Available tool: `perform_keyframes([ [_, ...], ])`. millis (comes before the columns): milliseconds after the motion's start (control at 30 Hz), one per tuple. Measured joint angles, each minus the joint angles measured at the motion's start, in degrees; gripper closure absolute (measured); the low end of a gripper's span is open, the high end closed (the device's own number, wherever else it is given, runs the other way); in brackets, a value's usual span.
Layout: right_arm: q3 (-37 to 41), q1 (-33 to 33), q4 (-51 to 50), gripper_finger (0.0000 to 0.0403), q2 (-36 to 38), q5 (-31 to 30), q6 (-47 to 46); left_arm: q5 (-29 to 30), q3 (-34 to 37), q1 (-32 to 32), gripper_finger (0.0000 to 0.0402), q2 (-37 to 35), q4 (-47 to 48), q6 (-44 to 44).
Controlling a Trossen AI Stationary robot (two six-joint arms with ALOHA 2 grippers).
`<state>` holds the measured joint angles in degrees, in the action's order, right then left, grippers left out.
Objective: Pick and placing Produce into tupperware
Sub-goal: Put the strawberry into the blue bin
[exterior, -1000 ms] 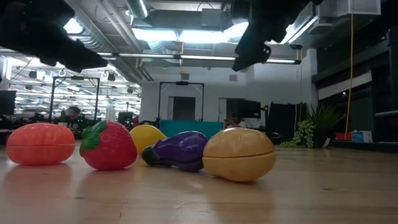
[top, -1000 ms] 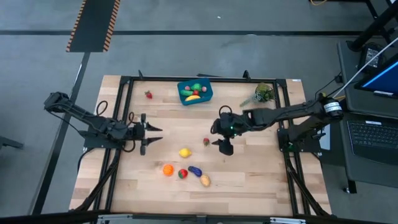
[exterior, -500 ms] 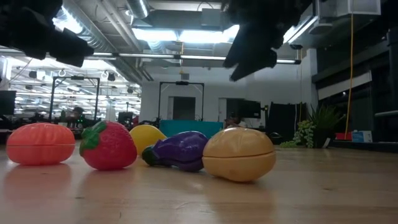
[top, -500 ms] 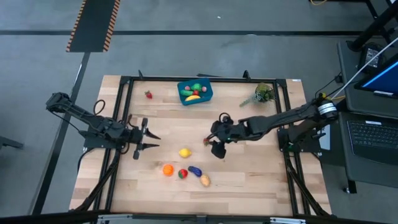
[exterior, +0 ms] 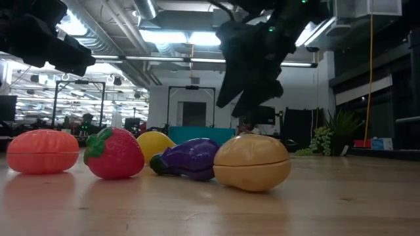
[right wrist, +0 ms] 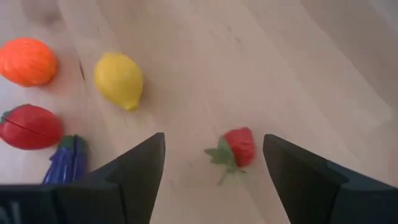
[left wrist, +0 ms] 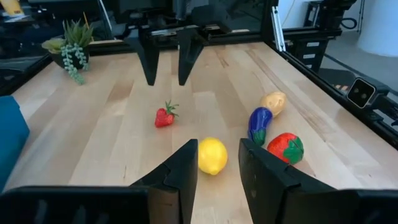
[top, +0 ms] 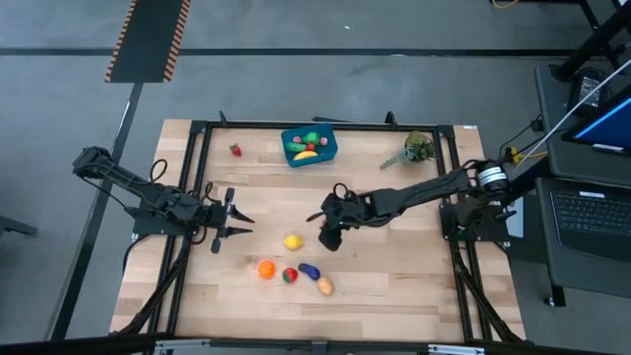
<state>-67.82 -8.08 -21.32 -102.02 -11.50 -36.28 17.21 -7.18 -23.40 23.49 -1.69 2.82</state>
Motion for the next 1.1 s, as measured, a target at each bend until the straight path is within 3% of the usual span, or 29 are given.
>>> perform_keyframes([
  [500, -12.74, 2.04, -12.99, 0.0130, -10.40, 2.17, -4.02, 0.02, -0.02, 0.00, 0.0308, 0.00, 1.52, 0.03],
  [1100, -13.10, 2.08, -15.29, 0.0130, -13.27, 3.67, -6.65, 0.09, -0.04, 0.02, 0.0331, 0.07, 2.59, 0.03],
])
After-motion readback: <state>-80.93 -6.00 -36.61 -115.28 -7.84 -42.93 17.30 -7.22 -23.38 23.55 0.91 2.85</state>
